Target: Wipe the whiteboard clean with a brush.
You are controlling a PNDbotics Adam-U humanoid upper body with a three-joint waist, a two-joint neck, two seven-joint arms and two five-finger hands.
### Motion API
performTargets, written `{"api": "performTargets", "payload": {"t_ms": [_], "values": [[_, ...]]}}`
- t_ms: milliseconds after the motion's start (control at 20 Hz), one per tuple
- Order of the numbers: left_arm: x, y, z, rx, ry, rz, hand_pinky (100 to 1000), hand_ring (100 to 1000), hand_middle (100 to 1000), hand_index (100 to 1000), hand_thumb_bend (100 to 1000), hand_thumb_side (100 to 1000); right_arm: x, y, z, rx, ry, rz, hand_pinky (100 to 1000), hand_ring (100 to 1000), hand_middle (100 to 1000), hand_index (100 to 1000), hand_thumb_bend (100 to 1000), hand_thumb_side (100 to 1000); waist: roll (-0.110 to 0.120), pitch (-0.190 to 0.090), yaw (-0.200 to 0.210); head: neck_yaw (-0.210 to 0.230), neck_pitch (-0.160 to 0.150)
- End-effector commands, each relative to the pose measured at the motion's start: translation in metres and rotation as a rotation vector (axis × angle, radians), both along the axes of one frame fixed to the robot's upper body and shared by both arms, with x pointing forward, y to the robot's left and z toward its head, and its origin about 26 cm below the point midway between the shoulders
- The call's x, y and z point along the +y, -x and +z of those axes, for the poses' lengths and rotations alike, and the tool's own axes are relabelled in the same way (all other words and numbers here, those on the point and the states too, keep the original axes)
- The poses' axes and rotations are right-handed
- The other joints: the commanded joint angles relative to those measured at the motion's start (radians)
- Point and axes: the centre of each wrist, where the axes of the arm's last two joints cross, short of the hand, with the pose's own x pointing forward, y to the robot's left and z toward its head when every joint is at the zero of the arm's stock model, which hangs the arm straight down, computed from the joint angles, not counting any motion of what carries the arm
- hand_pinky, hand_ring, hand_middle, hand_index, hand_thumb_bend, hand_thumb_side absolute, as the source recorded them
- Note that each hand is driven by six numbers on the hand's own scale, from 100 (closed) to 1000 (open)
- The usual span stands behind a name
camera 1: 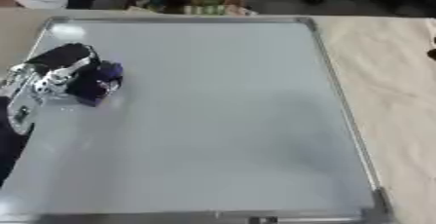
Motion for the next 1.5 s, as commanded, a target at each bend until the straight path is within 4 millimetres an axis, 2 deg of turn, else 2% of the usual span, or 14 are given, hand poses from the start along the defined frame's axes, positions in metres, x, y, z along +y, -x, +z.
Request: {"api": "performTargets", "payload": {"t_ms": [50,350,650,900,1300,1500], "values": [[-0.019,0.006,0.006,-0.015,-0.026,-0.100,312,427,221,402,100,661,0.000,0.001,0.006,-0.019,0.004,0.007,900,865,547,888,128,1000,0.002,-0.026,0.004,0.009,0.015],[-0.048,0.021,0.008,-0.055,-0.108,-0.253,323,433,226,398,100,617,0.000,0.001,0.006,-0.016,0.003,0.008,900,864,548,888,119,1000,0.004,-0.034,0.013,0.016,0.014],[-0.067,0.039,0.016,-0.104,-0.167,-0.376,325,434,227,396,100,579,0.000,0.001,0.006,-0.012,0.004,0.007,900,864,548,887,116,1000,0.008,-0.041,0.021,0.013,0.006],[-0.075,0.052,0.021,-0.135,-0.194,-0.437,327,434,227,382,100,552,0.000,0.001,0.005,-0.011,0.004,0.007,899,863,548,887,114,1000,0.010,-0.046,0.019,0.009,0.001],[-0.090,0.079,0.025,-0.132,-0.253,-0.586,326,431,222,376,100,577,0.000,0.001,0.006,-0.011,0.006,0.008,899,862,548,886,115,1000,0.012,-0.046,0.020,0.003,-0.001],[-0.093,0.088,0.031,-0.120,-0.257,-0.608,326,431,222,376,100,577,0.000,0.001,0.006,-0.012,0.006,0.008,899,862,548,886,115,1000,0.012,-0.045,0.020,0.002,-0.001]]}}
